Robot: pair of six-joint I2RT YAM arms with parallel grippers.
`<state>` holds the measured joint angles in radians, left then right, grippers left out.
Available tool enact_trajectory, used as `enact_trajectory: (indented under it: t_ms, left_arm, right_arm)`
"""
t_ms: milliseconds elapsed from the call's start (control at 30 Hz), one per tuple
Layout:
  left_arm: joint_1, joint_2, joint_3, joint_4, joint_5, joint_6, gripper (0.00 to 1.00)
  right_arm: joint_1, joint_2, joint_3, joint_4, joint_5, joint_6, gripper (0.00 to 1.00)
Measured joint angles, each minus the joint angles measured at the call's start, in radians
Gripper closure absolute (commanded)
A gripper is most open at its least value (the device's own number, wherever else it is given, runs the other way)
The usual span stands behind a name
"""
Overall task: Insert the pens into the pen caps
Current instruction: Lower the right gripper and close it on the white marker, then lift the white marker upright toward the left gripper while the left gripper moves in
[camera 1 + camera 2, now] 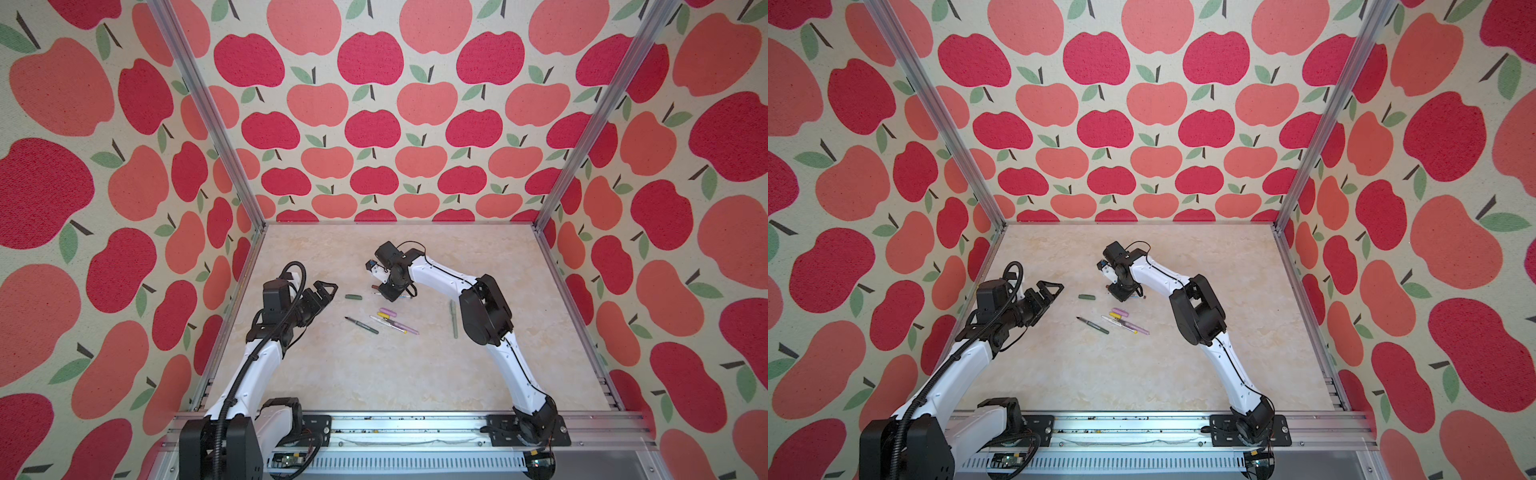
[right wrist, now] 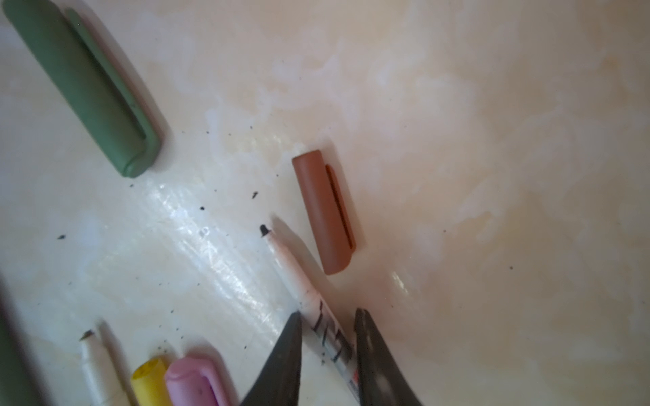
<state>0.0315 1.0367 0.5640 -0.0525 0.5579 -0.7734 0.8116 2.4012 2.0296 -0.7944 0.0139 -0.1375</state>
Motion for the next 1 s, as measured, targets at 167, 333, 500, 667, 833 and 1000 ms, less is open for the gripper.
enact_trajectory:
  t_ms: [167, 333, 500, 667, 833, 1000]
  left_arm:
    - [0.001, -0.002, 0.000, 0.000, 0.000, -0.009, 0.01]
    - [0.001, -0.002, 0.000, 0.000, 0.000, -0.022, 0.01]
    - [0.001, -0.006, 0.000, 0.000, 0.000, -0.022, 0.01]
    - [0.001, -0.029, 0.000, 0.000, 0.000, -0.022, 0.01]
    - [0.001, -0.051, 0.000, 0.002, 0.003, -0.019, 0.01]
    - [-0.012, -0.083, 0.000, 0.035, 0.028, 0.018, 0.00]
  right_arm:
    - [0.001, -0.015, -0.031, 0.027, -0.008, 0.000, 0.81]
    - [0.006, -0.035, -0.072, 0.064, -0.013, -0.013, 0.85]
    - [0.016, -0.057, -0.110, 0.086, -0.015, -0.031, 0.88]
    - [0.026, -0.078, -0.142, 0.094, -0.023, -0.034, 0.90]
    - [0.026, -0.121, -0.191, 0.103, -0.047, -0.025, 0.90]
    - [0.020, -0.223, -0.224, 0.150, -0.085, 0.026, 0.90]
